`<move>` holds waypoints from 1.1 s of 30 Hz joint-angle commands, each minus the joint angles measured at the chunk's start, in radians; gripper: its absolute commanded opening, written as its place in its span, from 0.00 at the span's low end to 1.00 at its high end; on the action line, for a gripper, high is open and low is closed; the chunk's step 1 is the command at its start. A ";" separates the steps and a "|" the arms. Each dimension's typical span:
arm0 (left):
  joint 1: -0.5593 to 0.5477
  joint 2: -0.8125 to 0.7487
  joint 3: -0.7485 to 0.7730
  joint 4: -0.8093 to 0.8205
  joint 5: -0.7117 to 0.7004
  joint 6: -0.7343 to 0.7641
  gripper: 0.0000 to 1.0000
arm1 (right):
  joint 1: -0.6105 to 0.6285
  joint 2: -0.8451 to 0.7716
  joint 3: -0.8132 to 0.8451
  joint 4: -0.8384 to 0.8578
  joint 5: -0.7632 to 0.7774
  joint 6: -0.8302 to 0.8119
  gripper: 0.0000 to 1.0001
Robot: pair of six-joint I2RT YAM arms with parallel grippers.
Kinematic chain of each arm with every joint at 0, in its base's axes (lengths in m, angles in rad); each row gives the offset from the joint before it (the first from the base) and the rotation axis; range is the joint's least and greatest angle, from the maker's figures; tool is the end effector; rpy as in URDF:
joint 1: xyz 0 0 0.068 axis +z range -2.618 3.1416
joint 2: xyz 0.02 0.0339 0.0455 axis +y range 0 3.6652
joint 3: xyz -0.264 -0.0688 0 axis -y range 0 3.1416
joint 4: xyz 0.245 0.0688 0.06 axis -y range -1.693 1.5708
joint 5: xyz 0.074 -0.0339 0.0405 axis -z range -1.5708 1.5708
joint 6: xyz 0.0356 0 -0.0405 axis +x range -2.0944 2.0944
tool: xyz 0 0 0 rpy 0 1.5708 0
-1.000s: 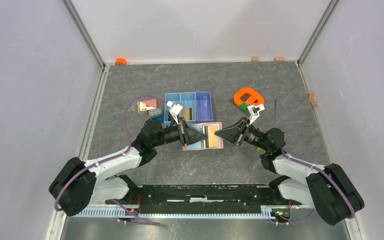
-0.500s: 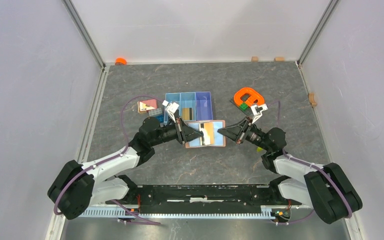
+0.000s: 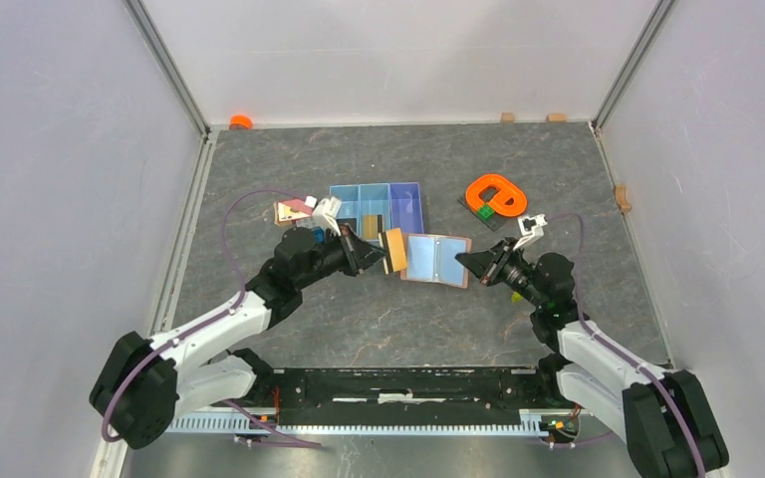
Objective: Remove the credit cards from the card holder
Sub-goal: Remove the credit card from the card holder, then place the credit card in the storage box.
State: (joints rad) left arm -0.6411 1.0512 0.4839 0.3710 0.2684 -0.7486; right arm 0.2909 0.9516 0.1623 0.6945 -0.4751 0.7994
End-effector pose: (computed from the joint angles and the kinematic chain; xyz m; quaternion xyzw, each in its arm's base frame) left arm 0.1819 -0.1475 0.2405 0.0436 0.7695 -0.4820 0.4167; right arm 0.1746 0.0693 0.1868 0.0276 0.7357 0.4879 0.4689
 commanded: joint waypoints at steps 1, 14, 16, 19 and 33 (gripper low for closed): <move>0.038 0.094 0.097 -0.046 -0.045 0.053 0.02 | -0.008 -0.090 0.050 -0.166 0.176 -0.101 0.00; 0.101 0.294 0.449 -0.453 -0.227 0.205 0.02 | -0.009 -0.228 0.044 -0.287 0.378 -0.172 0.00; 0.117 0.310 0.488 -0.493 -0.242 0.219 0.02 | -0.009 -0.211 0.045 -0.281 0.367 -0.170 0.00; 0.133 0.360 0.547 -0.551 -0.264 0.230 0.02 | -0.010 -0.196 0.047 -0.278 0.359 -0.167 0.00; 0.184 0.660 0.783 -0.695 -0.174 0.261 0.02 | -0.009 -0.209 0.048 -0.278 0.360 -0.168 0.00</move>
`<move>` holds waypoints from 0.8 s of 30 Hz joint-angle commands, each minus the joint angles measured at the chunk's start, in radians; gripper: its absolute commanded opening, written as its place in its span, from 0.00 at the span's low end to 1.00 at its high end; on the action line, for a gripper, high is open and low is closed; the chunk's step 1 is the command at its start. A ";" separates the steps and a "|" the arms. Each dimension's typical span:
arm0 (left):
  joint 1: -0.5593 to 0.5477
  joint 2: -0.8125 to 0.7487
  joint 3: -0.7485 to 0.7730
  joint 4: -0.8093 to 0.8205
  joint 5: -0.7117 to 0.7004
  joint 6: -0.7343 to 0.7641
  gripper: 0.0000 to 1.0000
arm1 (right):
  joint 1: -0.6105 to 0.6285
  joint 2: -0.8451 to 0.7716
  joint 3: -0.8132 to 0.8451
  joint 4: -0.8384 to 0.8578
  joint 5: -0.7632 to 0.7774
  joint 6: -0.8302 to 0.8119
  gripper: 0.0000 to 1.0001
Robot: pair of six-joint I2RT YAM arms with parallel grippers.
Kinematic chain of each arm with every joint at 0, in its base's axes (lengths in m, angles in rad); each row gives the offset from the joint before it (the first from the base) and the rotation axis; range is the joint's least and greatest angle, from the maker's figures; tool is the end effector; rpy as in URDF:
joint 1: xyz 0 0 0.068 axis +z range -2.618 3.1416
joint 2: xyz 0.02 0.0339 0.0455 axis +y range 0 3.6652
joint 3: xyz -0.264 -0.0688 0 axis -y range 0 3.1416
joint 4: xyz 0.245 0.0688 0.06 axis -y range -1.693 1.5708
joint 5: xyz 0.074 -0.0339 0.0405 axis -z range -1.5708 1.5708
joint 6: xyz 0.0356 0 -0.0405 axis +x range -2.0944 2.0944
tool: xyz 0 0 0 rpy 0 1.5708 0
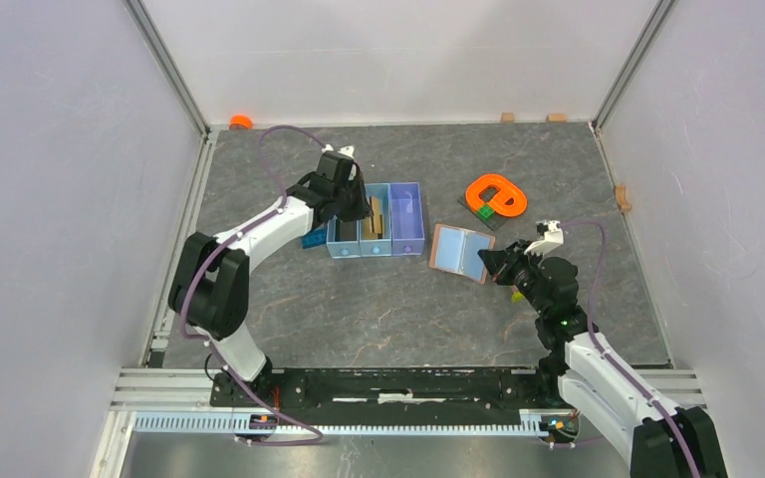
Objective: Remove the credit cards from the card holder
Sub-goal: Place the credit card in the storage box.
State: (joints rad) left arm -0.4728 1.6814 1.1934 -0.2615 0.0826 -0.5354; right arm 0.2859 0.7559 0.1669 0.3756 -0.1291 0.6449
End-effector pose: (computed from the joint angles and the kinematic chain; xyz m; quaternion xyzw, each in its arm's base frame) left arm 0.3315 -0.1728 0.2394 -0.0122 0.9161 -0.2258 0.3310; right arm 0.1635 0.0528 0.1852 0.0988 0.7715 0.3260 0.5373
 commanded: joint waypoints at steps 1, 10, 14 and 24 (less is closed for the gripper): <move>0.019 0.040 0.083 -0.072 0.009 0.051 0.04 | -0.004 -0.012 0.043 0.040 0.012 -0.013 0.00; 0.019 0.003 0.093 -0.108 -0.022 0.068 0.42 | -0.004 0.001 0.043 0.049 0.004 -0.012 0.00; -0.009 -0.119 0.026 -0.070 -0.079 0.066 0.50 | -0.005 0.005 0.044 0.056 -0.015 -0.008 0.00; -0.243 -0.370 -0.268 0.195 -0.114 0.037 0.71 | -0.005 -0.017 0.064 0.114 -0.149 0.002 0.00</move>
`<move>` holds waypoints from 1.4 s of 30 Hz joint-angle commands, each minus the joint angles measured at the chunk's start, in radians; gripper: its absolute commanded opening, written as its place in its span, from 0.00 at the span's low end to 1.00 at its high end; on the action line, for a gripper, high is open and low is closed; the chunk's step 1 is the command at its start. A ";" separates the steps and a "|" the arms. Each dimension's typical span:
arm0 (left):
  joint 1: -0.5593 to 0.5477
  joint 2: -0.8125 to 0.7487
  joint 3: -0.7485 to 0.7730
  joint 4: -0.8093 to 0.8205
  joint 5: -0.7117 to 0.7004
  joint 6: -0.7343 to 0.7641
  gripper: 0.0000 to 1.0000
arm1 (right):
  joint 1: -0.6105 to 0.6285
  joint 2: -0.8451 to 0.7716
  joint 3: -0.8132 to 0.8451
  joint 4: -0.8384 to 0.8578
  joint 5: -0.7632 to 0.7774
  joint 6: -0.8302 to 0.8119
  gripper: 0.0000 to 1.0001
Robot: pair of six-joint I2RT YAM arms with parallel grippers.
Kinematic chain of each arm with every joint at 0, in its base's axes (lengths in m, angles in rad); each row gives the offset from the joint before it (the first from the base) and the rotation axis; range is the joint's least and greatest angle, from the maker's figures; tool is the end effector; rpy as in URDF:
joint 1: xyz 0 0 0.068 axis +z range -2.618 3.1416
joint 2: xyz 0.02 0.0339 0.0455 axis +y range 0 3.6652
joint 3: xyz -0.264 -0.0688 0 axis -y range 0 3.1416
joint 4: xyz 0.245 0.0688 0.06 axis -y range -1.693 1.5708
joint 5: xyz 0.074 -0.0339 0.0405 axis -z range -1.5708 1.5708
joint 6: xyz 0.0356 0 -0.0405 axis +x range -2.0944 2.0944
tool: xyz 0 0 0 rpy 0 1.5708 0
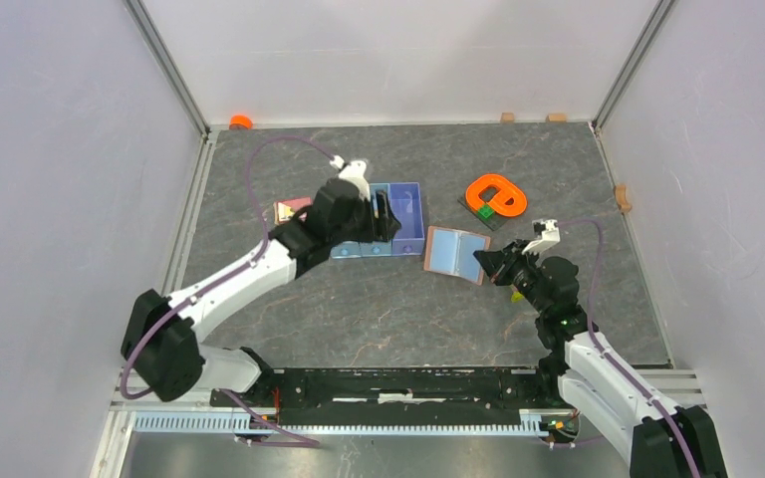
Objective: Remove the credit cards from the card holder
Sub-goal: Place the credit card in the storage box, then place the card holder at the center of the board.
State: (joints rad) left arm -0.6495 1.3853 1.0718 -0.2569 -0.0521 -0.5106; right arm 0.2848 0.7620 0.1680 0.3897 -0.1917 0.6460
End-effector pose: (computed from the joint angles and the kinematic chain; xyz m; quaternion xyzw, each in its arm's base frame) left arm 0.2520 -0.1891 0.2953 0.0484 0.8759 -0.2436 0.4135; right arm 0.1635 0.0549 0.1863 0.0792 0.7703 0.3483 0.5283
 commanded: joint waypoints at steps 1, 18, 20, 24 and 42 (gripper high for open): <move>-0.068 -0.093 -0.193 0.257 0.061 -0.005 0.73 | -0.003 -0.026 0.069 0.098 -0.102 0.003 0.00; -0.067 -0.170 -0.444 0.639 0.291 -0.043 0.90 | -0.004 0.088 0.091 0.337 -0.450 0.191 0.00; -0.067 -0.168 -0.489 0.745 0.329 -0.073 0.86 | -0.004 0.098 0.084 0.355 -0.452 0.199 0.00; -0.067 -0.100 -0.475 0.829 0.435 -0.126 0.59 | -0.003 0.123 0.068 0.405 -0.463 0.221 0.00; -0.073 0.068 -0.446 1.102 0.682 -0.305 0.02 | 0.235 0.307 0.077 0.553 -0.393 0.196 0.00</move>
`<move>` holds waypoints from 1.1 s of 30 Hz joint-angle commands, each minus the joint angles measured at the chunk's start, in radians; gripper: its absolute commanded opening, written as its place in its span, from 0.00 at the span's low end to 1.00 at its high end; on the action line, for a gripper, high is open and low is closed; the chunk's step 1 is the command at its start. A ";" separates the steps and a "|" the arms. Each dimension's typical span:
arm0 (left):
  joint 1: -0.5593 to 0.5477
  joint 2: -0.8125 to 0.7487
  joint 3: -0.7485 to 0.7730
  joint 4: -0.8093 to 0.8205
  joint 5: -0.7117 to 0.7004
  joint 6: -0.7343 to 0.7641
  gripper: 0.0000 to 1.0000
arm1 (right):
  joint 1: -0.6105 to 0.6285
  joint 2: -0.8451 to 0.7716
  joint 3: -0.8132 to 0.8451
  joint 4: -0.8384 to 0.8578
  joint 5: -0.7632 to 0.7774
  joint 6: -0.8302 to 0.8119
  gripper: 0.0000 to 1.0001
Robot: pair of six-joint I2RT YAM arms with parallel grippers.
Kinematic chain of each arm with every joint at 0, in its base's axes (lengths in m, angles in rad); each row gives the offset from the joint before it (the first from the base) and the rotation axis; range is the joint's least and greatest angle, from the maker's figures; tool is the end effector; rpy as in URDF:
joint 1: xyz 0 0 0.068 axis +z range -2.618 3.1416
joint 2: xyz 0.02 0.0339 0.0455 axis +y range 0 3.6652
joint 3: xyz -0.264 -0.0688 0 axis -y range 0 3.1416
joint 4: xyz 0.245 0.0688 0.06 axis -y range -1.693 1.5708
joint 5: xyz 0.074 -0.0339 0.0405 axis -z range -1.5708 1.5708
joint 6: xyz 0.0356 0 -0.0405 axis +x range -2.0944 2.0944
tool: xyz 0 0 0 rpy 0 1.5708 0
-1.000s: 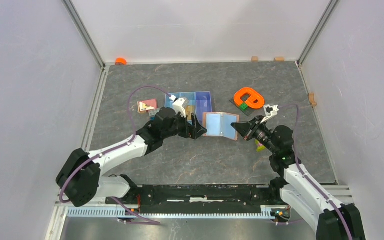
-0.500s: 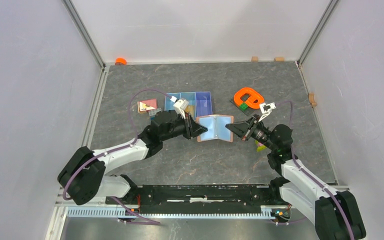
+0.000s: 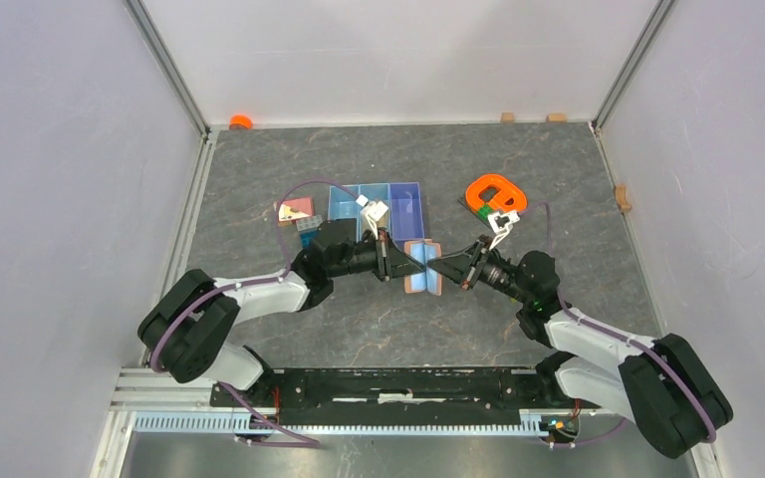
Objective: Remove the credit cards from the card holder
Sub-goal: Place the card holder at the center of the board.
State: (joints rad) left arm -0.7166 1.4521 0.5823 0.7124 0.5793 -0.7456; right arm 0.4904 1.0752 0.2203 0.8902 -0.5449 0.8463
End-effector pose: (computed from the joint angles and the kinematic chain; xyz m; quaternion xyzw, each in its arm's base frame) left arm 0.2097 -0.2085 0.2108 0.1749 0.7314 -0.5772 0.3182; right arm 0.1721 0.1128 0.2039 -0.0721 0.6926 0.5761 0.4280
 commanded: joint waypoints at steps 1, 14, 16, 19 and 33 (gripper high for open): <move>-0.006 -0.001 0.050 0.087 0.028 -0.058 0.02 | 0.029 -0.021 0.036 -0.007 -0.016 -0.039 0.00; -0.070 0.029 0.229 -0.483 -0.236 0.171 0.71 | 0.030 -0.085 0.292 -0.831 0.653 -0.430 0.00; -0.070 -0.004 0.228 -0.528 -0.303 0.191 0.72 | 0.030 -0.053 0.318 -0.867 0.698 -0.442 0.00; -0.070 -0.074 0.212 -0.585 -0.431 0.210 0.72 | 0.030 0.032 0.374 -0.927 0.684 -0.473 0.00; -0.068 -0.224 0.154 -0.606 -0.607 0.233 0.78 | 0.094 0.237 0.395 -0.832 0.457 -0.525 0.80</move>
State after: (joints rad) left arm -0.7868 1.2259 0.7391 0.1093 0.0151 -0.5583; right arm 0.5694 1.3132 0.6239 -0.0303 0.0223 0.3389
